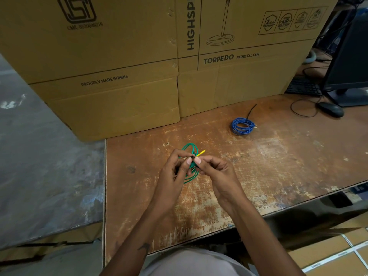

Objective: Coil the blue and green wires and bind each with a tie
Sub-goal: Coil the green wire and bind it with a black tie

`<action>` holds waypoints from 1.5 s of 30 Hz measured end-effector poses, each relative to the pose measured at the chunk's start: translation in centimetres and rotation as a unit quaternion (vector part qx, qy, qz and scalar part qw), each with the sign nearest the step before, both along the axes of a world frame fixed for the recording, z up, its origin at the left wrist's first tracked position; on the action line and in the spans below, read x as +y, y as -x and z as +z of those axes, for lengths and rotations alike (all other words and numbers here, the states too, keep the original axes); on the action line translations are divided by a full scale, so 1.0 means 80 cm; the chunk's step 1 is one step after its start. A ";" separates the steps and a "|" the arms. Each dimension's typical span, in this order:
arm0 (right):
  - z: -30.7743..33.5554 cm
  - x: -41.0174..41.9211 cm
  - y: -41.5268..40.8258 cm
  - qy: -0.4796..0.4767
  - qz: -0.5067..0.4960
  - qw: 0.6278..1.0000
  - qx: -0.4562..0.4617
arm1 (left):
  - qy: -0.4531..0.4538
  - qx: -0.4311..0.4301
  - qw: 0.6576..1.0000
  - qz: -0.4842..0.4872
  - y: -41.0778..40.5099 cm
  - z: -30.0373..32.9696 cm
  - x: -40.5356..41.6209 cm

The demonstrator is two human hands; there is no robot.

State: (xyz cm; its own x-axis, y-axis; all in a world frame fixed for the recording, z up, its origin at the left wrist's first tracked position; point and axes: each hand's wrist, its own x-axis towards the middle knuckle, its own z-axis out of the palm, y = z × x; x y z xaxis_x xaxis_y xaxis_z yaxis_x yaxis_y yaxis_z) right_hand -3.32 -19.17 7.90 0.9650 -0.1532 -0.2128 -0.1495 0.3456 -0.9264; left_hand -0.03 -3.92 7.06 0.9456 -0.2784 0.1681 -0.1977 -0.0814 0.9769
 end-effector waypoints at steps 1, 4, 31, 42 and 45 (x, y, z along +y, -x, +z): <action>-0.001 0.000 0.000 -0.002 0.002 1.000 -0.002 | -0.004 -0.002 1.000 -0.002 -0.001 0.000 0.000; -0.004 -0.001 0.000 -0.004 0.009 1.000 -0.013 | -0.008 -0.006 1.000 -0.005 0.000 0.002 0.002; -0.022 -0.006 -0.016 -0.021 0.025 0.999 -0.017 | -0.012 0.004 1.000 -0.017 -0.011 0.002 0.004; -0.018 -0.004 -0.017 -0.038 0.039 0.998 -0.025 | -0.010 0.009 1.000 -0.010 -0.012 0.001 0.006; -0.017 -0.003 -0.017 -0.040 0.040 0.998 -0.028 | -0.004 0.016 1.000 -0.011 -0.013 0.001 0.007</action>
State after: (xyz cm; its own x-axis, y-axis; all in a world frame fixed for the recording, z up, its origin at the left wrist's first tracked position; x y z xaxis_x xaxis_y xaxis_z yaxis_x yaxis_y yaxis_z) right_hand -1.99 -19.40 6.57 0.9841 -0.0594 -0.1674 -0.1292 0.4071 -0.9042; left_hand 1.04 -3.37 7.15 0.9443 -0.2998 0.1357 -0.1680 -0.0847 0.9821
